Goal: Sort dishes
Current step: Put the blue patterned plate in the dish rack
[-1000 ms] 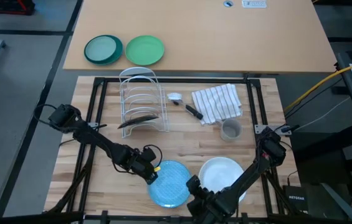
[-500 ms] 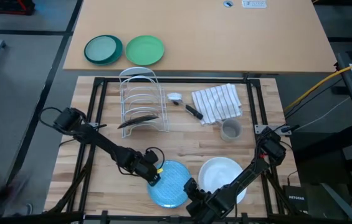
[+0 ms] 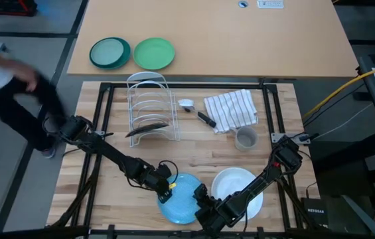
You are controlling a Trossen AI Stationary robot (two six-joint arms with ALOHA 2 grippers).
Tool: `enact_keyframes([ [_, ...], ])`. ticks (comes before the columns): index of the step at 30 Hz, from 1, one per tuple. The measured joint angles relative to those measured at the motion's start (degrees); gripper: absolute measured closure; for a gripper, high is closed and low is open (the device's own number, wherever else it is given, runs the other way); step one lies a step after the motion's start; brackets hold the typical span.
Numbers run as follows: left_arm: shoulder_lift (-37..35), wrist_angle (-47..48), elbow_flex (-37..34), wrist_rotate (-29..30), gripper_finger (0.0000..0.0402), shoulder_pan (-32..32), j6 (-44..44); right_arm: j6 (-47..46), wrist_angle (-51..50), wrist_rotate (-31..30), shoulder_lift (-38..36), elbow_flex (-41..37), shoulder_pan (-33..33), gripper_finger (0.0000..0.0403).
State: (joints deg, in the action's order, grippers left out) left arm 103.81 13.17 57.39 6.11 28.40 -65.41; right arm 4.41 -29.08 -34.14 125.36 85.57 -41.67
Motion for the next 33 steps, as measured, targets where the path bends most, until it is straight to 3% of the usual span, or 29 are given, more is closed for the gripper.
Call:
enact_keyframes([
  [14, -0.56, -3.94, 0.25, -0.03, 0.0358, -0.96, 3.95, 0.37, 4.76, 0.03, 0.01, -2.63, 0.61, 0.0205],
  [19, -0.98, -4.0, 0.33, -0.08, 0.0366, -1.4, 4.63, 0.6, 3.41, -1.31, 0.11, -1.41, 0.61, 0.0205],
  [26, -3.32, -4.12, 0.35, -0.12, 0.0396, -2.39, 6.03, 6.57, -3.01, -7.81, 0.63, 4.4, 0.05, 0.0205],
  [33, -7.3, -2.86, 0.28, 1.38, 0.04, -3.29, 10.79, 8.09, -17.34, -17.97, 0.22, 13.02, -0.84, 0.0205],
])
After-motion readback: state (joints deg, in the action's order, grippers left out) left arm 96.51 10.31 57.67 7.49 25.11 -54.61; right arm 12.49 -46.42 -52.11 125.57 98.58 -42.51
